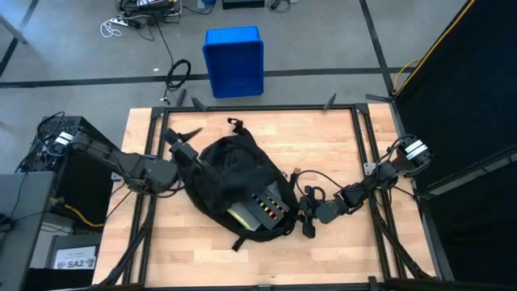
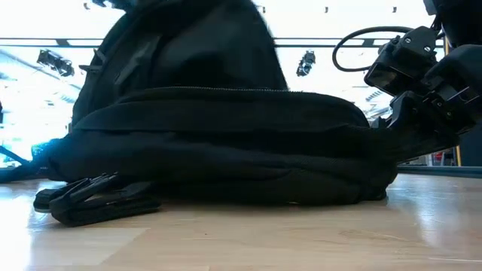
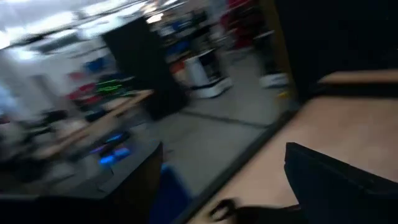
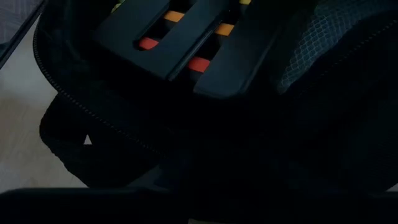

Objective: Unpack backpack
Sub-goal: Open the black backpack

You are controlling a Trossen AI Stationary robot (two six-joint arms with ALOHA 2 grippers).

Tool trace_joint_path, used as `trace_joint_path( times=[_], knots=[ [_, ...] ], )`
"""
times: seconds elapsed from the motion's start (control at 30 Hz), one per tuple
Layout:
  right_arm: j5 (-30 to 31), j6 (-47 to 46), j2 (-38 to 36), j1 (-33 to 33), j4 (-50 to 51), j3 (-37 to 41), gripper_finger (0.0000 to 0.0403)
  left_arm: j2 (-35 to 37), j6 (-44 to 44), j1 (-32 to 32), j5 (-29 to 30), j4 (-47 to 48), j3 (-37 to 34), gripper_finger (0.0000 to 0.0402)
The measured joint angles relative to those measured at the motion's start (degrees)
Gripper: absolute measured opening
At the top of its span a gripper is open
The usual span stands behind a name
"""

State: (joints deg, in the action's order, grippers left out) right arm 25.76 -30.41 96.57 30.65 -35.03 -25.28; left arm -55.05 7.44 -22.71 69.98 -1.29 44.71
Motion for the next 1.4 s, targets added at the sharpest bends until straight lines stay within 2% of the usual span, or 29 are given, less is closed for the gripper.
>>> trace_joint_path(
  times=[0.2,0.3,0.47,0.63,0.8,0.93,1.07,1.2,1.27,1.33,1.4],
  knots=[
    [0.02,-0.02,0.0,0.0,-0.02,-0.01,0.0119,-1.68,1.63,-6.42,-22.95,-12.39,0.18,0.0301],
    [0.02,-0.04,0.0,0.0,-0.02,0.0,0.0119,-6.34,3.88,-10.84,-29.16,-18.19,0.24,0.0296],
    [0.04,-0.14,0.0,-0.04,-0.02,-0.02,0.0121,-19.42,5.97,-15.78,-29.61,-25.68,0.55,0.0291],
    [0.04,-0.58,0.0,-0.05,-0.02,-0.02,0.0122,-33.15,5.31,-17.56,-28.93,-24.09,8.22,0.0291],
    [0.06,-0.83,0.0,-0.07,-0.02,-0.02,0.0123,-44.25,5.47,-17.48,-22.97,-7.85,22.44,0.0298],
    [0.07,-0.83,0.0,-0.07,-0.02,-0.02,0.0123,-51.68,1.36,-15.99,-21.79,6.41,33.78,0.0308],
    [0.09,-0.87,0.0,-0.07,-0.02,-0.02,0.0125,-57.51,-1.68,-13.69,-20.63,15.68,41.71,0.0313],
    [0.09,-0.87,0.0,-0.03,-0.02,-0.02,0.0123,-59.97,-6.34,-10.24,-16.88,23.42,43.82,0.0309],
    [0.27,-0.87,0.0,0.07,-0.02,-0.02,0.0123,-59.98,-11.31,-8.28,-16.87,27.71,43.86,0.0296],
    [0.37,-0.87,0.0,0.07,0.0,-0.02,0.0124,-59.87,-15.76,-6.79,-16.81,32.03,43.89,0.0265],
    [0.42,-0.85,0.0,0.04,0.02,-0.02,0.0126,-59.87,-16.83,-5.94,-16.69,34.86,43.89,0.0213]
  ],
)
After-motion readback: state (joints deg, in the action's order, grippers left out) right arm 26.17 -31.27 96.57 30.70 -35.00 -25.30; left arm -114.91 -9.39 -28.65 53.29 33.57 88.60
